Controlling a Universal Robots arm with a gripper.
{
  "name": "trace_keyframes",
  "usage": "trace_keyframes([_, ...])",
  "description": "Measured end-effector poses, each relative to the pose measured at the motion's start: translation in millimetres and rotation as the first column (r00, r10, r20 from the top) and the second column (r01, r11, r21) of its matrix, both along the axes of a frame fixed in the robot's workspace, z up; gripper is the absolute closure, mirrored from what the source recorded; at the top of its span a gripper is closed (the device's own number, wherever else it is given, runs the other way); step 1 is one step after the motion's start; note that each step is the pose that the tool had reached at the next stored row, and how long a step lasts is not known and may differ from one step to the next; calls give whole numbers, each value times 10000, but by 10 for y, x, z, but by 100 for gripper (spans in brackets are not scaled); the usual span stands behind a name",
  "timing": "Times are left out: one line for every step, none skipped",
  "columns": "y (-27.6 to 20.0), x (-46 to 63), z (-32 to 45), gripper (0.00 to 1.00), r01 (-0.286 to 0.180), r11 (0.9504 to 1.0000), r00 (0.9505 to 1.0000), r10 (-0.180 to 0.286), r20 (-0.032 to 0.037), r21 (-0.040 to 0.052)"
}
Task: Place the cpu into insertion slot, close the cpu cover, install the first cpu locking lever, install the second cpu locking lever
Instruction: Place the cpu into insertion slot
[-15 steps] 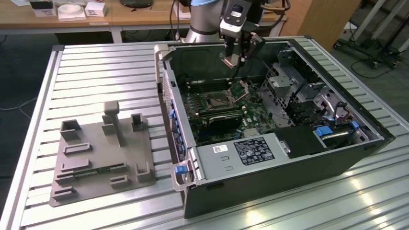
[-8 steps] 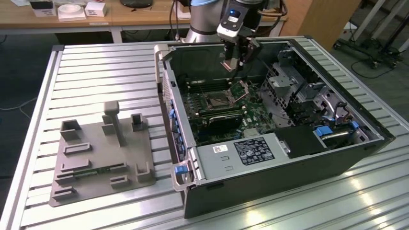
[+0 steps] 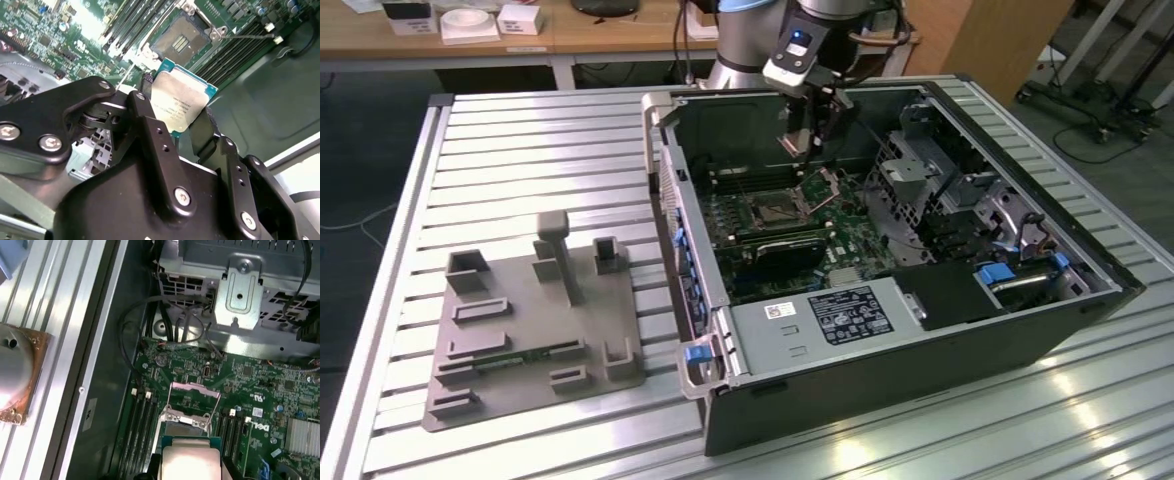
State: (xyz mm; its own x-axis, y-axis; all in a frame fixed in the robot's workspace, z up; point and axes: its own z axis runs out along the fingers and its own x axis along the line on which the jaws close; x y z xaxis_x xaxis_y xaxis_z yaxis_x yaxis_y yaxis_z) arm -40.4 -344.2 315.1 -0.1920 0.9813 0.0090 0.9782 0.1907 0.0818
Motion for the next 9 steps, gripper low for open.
trace_keyframes([0,-16,-11,46,6,10000,10000,-6,-2,0])
trace_keyframes([0,-33,-21,46,11,10000,10000,-11,-2,0])
trace_keyframes([0,-46,-30,46,15,10000,10000,-15,-3,0])
trace_keyframes([0,-58,-38,46,17,10000,10000,-17,-4,1])
trace_keyframes([0,-69,-44,46,19,10000,10000,-19,-6,0])
trace_keyframes([0,-78,-50,46,20,10000,10000,-20,-6,0])
trace_keyframes([0,-85,-54,46,20,10000,10000,-20,-8,0])
trace_keyframes([0,-90,-57,46,20,10000,10000,-20,-8,-1])
trace_keyframes([0,-92,-58,46,20,10000,10000,-20,-9,-2])
